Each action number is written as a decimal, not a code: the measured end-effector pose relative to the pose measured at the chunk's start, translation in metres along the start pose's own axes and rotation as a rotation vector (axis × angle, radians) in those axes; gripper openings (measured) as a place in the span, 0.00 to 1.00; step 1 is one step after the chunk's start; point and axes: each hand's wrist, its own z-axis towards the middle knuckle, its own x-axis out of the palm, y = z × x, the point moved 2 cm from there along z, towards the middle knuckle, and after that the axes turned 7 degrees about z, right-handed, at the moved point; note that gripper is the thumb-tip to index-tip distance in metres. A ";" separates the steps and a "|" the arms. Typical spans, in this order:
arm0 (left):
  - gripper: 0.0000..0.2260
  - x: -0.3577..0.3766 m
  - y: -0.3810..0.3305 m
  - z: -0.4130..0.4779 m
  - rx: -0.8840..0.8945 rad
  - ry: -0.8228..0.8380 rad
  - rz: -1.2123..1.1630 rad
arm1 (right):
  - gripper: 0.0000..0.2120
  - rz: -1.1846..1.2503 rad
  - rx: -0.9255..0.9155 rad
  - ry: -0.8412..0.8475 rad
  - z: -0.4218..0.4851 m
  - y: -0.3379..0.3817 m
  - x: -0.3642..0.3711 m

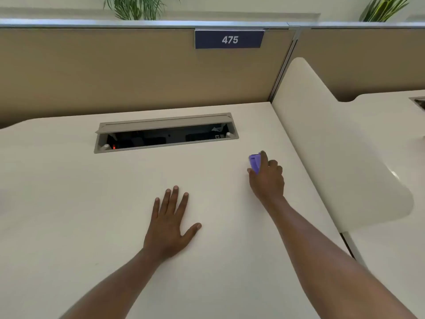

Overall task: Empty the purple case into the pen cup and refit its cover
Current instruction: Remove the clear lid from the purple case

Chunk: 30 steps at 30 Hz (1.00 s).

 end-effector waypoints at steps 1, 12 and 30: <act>0.39 -0.002 -0.001 0.000 0.004 0.009 0.002 | 0.30 -0.016 0.013 0.013 0.004 0.000 0.000; 0.39 0.002 0.001 0.000 -0.004 0.001 0.036 | 0.22 -0.036 0.045 -0.038 0.024 -0.014 -0.001; 0.24 -0.036 0.002 -0.024 -0.117 0.012 -0.515 | 0.09 1.666 0.666 0.343 -0.118 0.067 -0.003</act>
